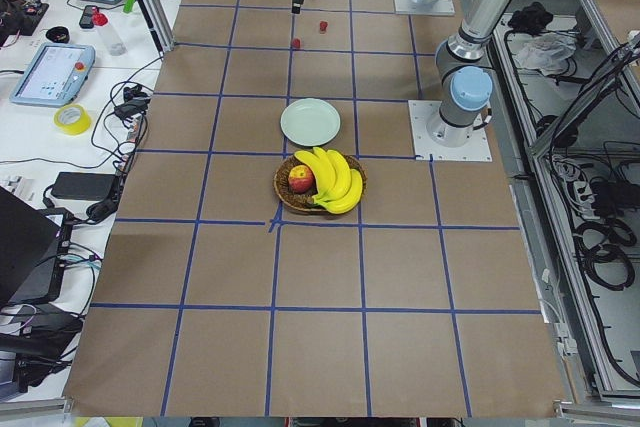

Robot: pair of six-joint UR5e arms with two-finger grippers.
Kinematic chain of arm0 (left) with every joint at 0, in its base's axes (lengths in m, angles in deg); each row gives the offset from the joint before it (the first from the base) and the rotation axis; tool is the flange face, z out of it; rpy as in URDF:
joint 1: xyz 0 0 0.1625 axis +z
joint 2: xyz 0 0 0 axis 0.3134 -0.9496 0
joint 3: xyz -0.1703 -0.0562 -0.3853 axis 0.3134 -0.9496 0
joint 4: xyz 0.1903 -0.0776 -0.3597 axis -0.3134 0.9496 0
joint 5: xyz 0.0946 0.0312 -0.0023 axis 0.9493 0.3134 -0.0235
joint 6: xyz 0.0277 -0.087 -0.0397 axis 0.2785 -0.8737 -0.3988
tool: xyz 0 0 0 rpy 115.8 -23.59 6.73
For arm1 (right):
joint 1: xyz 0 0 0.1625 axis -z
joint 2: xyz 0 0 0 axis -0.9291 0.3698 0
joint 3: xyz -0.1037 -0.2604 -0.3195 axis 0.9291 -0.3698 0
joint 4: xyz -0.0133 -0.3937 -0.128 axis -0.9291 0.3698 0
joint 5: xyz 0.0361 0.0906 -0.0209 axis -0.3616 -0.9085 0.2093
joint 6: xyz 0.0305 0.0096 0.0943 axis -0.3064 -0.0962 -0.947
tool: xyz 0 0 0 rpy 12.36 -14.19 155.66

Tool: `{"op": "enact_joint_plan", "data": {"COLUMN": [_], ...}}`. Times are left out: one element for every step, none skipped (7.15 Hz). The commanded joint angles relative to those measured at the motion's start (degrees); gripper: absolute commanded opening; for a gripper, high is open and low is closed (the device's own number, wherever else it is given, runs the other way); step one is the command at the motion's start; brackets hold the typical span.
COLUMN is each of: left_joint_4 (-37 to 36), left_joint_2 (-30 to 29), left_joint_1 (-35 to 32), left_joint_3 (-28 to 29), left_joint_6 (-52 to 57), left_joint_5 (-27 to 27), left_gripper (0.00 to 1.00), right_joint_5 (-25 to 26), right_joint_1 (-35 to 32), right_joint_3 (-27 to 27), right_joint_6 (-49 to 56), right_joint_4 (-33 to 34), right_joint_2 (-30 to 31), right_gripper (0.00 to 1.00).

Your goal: Collect all strawberries into plate

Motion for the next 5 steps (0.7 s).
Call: {"op": "enact_joint_plan", "data": {"left_joint_4": [-1.7,-3.6,-3.3,-4.1,-4.6], "left_joint_2": [-0.9,-1.0,-0.8,-0.8,-0.8], "left_joint_1": [0.0,0.0,-0.3,-0.3,-0.2], "left_joint_3": [0.1,-0.7,-2.4,-3.9,-3.8], "left_joint_6": [-1.1,-0.7,-0.1,0.4,0.4], "left_joint_5": [0.2,0.2,-0.2,-0.2,-0.3], "left_gripper": [1.0,1.0,1.0,1.0,1.0], "right_joint_5": [0.1,0.1,0.2,0.2,0.2], "right_joint_1": [0.0,0.0,0.0,0.1,0.1], "right_joint_3": [0.0,0.0,0.0,-0.1,-0.1], "right_joint_6": [0.1,0.1,0.1,0.0,0.0], "right_joint_4": [-0.2,0.2,-0.1,-0.4,-0.5], "right_joint_2": [-0.1,-0.1,-0.1,0.2,0.4], "right_gripper": [1.0,1.0,1.0,1.0,1.0]}}
